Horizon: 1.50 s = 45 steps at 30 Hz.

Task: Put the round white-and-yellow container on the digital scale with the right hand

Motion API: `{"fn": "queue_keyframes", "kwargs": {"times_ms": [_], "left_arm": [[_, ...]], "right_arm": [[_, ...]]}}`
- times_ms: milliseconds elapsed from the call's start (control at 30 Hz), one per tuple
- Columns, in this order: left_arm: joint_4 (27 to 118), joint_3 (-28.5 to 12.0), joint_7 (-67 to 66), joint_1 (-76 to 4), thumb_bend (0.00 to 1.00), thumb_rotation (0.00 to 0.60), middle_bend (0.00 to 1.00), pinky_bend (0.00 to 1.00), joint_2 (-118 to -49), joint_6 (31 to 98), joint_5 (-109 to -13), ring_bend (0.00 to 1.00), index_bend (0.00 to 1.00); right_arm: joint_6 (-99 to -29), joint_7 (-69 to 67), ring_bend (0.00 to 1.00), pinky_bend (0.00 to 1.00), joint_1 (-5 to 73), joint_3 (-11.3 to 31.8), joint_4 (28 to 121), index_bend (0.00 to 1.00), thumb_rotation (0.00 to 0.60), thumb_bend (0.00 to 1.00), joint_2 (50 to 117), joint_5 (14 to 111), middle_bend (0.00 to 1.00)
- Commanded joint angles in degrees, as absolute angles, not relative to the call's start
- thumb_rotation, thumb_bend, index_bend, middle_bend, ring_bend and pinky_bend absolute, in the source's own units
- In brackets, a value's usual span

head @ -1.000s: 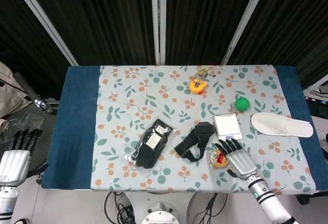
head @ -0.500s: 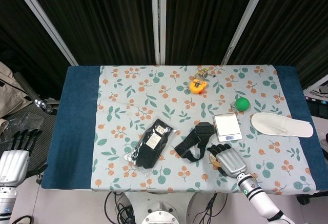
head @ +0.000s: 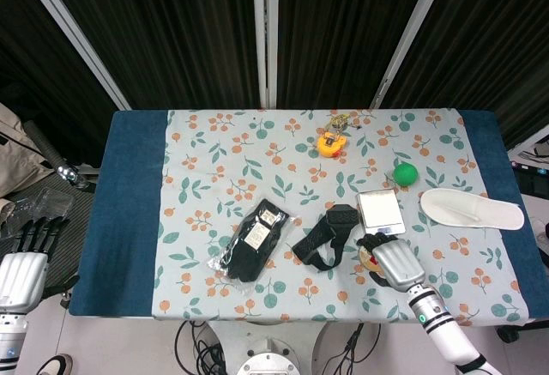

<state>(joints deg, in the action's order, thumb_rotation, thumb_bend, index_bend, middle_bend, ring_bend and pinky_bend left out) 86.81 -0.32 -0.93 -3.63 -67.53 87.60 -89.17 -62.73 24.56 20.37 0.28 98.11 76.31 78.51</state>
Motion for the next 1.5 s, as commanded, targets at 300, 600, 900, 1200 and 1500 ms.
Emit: {"fn": "queue_keyframes", "kwargs": {"times_ms": [300, 600, 900, 1200, 1500], "left_arm": [[87.0, -0.1, -1.2, -3.4, 0.04, 0.600, 0.09, 0.04, -67.6, 87.9, -89.6, 0.00, 0.11], [87.0, -0.2, -1.2, -3.9, 0.04, 0.600, 0.08, 0.04, -67.6, 87.1, -89.5, 0.00, 0.11], [86.7, -0.2, -1.1, -4.0, 0.04, 0.600, 0.08, 0.04, -67.8, 86.6, -89.3, 0.00, 0.11], [86.5, -0.2, -0.8, -4.0, 0.04, 0.600, 0.08, 0.04, -67.8, 86.7, -89.3, 0.00, 0.11], [87.5, -0.3, -1.6, -3.9, 0.04, 0.600, 0.08, 0.04, -67.3, 87.1, -89.4, 0.00, 0.11]], "right_arm": [[-61.0, 22.0, 0.35, 0.49, 25.0, 9.3, 87.5, 0.49, 0.600, 0.27, 77.5, 70.2, 0.36], [-55.7, 18.9, 0.35, 0.45, 29.4, 10.7, 79.4, 0.49, 0.600, 0.27, 81.1, 67.9, 0.35], [-51.6, 20.2, 0.35, 0.42, 31.8, 9.7, 78.3, 0.45, 0.600, 0.24, 82.2, 64.8, 0.34], [-49.3, 20.4, 0.24, 0.31, 32.7, 8.8, 78.9, 0.30, 0.600, 0.16, 81.5, 62.1, 0.27], [-49.0, 20.3, 0.03, 0.15, 33.5, 8.3, 80.2, 0.08, 0.600, 0.13, 80.6, 60.9, 0.09]]}}
